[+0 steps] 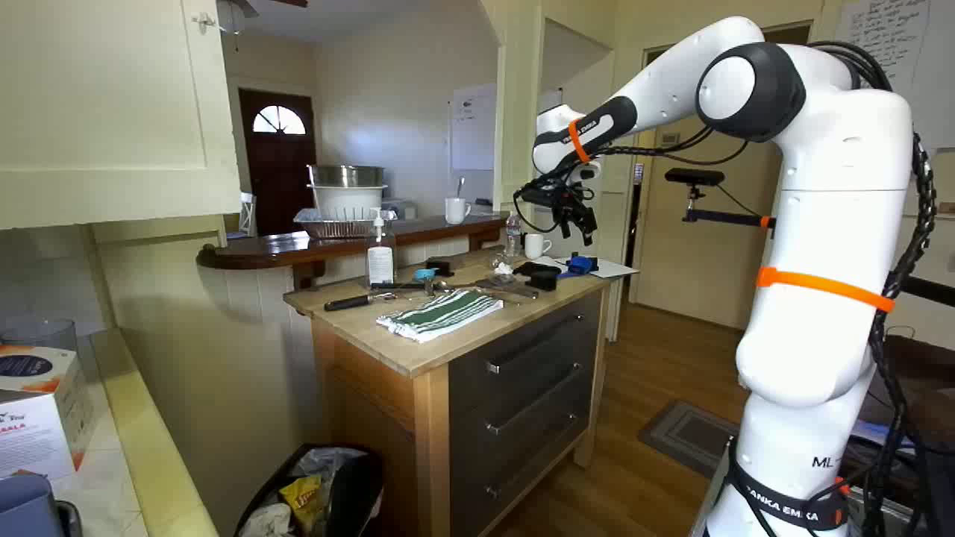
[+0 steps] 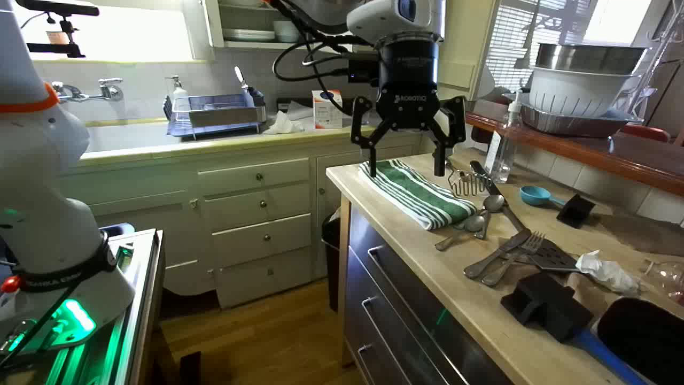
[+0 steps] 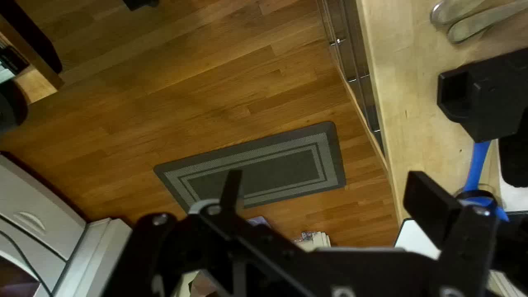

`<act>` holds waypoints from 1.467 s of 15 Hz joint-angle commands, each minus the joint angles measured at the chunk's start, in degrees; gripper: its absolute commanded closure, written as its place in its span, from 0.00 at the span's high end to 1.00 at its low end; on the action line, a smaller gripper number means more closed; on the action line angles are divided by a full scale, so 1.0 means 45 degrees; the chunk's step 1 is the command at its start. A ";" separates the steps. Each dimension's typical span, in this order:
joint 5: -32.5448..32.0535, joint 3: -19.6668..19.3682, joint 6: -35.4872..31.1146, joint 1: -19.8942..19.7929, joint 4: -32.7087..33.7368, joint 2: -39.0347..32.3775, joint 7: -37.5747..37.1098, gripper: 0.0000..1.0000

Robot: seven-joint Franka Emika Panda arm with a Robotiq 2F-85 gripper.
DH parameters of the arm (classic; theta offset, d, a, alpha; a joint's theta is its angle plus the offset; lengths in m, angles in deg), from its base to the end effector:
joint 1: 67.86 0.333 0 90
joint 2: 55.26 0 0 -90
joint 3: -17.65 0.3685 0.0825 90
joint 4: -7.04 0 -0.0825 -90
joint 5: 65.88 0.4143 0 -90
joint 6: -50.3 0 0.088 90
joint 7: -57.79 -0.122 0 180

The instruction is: Open the topmost drawer completely

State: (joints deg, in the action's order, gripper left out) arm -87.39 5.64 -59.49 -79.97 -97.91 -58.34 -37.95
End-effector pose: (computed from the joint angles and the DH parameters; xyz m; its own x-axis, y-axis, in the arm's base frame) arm 0.5495 -0.2775 0.5342 -0.3694 -0.8581 0.3566 -0.9241 0.3795 -0.0439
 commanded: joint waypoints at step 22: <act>0.1129 0.0080 -0.0869 0.0091 -0.0135 -0.0243 0.0992 1.00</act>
State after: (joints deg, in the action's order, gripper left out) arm -87.40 5.65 -59.87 -79.93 -97.90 -58.36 -37.95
